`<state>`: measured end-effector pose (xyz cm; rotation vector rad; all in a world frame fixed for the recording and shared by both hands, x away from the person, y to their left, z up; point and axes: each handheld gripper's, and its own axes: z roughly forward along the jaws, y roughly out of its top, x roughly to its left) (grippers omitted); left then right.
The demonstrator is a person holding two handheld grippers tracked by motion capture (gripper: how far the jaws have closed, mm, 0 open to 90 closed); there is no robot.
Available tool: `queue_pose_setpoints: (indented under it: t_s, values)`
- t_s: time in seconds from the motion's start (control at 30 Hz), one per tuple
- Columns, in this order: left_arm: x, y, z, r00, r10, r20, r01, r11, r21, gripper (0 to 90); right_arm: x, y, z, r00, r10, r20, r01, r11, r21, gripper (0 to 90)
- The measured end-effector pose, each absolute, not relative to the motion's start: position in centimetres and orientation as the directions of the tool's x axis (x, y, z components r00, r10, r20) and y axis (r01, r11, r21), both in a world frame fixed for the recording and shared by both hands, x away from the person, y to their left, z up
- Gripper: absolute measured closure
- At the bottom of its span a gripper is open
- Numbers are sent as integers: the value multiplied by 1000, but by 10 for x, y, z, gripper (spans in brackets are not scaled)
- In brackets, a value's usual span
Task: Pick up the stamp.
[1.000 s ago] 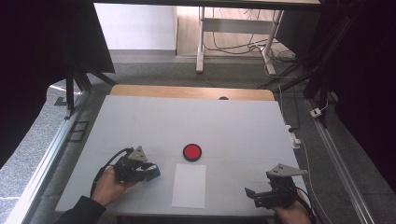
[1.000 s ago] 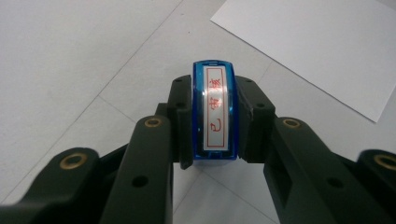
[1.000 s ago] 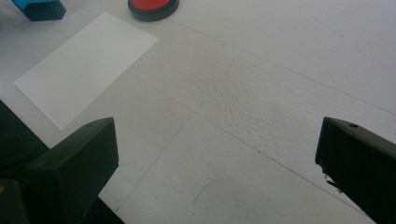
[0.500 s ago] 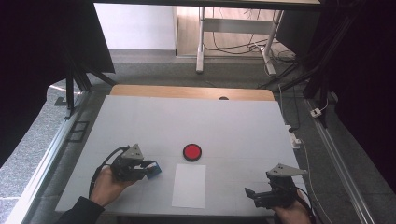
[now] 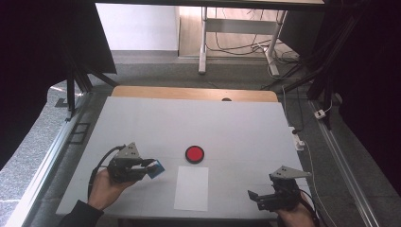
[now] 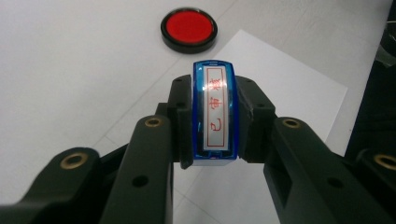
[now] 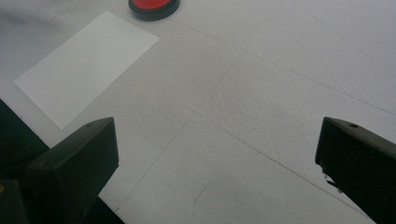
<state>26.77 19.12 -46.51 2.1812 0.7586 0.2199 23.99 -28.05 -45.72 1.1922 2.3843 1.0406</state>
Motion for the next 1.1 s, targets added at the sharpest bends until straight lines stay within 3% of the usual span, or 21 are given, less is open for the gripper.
queue_pose_setpoints:
  t_s: [0.23,1.1]
  values:
    - [263,188,-455,821,568,-61,398,-491,775,703,240,-281,-457,-618,783,64,581,401,708,0]
    - [276,159,-418,834,546,-83,363,-429,827,703,240,-281,-457,-622,780,68,578,399,712,0]
